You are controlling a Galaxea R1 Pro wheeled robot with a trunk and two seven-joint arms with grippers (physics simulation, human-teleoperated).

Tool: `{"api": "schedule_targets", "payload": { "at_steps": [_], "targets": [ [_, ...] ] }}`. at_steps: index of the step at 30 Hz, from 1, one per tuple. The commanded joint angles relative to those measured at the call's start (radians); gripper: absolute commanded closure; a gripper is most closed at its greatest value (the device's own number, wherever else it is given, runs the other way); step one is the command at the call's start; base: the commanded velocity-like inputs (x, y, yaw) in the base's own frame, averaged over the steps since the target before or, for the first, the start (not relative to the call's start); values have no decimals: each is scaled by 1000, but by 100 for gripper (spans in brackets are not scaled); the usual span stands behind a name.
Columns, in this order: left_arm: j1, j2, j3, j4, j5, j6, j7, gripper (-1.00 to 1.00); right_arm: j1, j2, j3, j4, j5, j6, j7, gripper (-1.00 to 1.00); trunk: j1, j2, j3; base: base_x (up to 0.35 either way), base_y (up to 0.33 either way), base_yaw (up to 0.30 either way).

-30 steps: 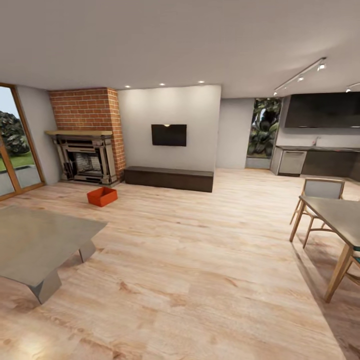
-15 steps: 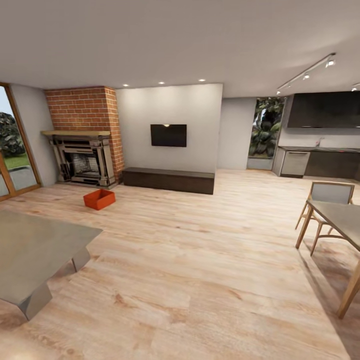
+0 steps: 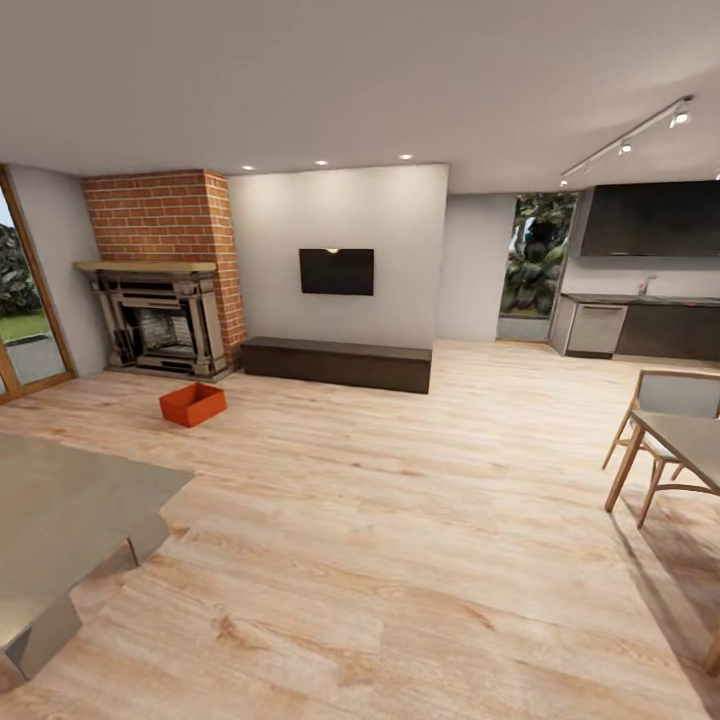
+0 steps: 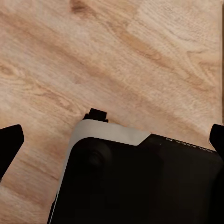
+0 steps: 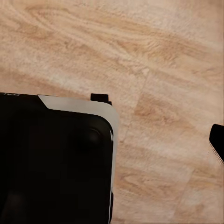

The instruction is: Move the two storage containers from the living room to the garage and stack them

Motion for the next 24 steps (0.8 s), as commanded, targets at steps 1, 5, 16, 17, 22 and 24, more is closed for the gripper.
{"api": "schedule_targets", "payload": {
  "at_steps": [1, 5, 16, 17, 22, 24],
  "targets": [
    [-1, 0, 8, 1, 2, -3, 2, -100, -1, 0, 9, 3, -10, -6, -1, -100, 1, -1, -2, 334, 0, 0],
    [-1, 0, 8, 1, 2, -3, 2, -100, -1, 0, 9, 3, -10, -6, -1, -100, 1, -1, -2, 334, 0, 0],
    [-1, 0, 8, 1, 2, -3, 2, -100, -1, 0, 9, 3, -10, -6, -1, -100, 1, -1, -2, 334, 0, 0],
    [-1, 0, 8, 1, 2, -3, 2, -100, -1, 0, 9, 3, -10, -6, -1, -100, 1, -1, -2, 334, 0, 0],
    [-1, 0, 8, 1, 2, -3, 2, -100, -1, 0, 9, 3, -10, -6, -1, -100, 1, -1, -2, 334, 0, 0],
    [-1, 0, 8, 1, 2, -3, 2, -100, -1, 0, 9, 3, -10, -6, -1, -100, 1, -1, -2, 334, 0, 0]
  ]
}}
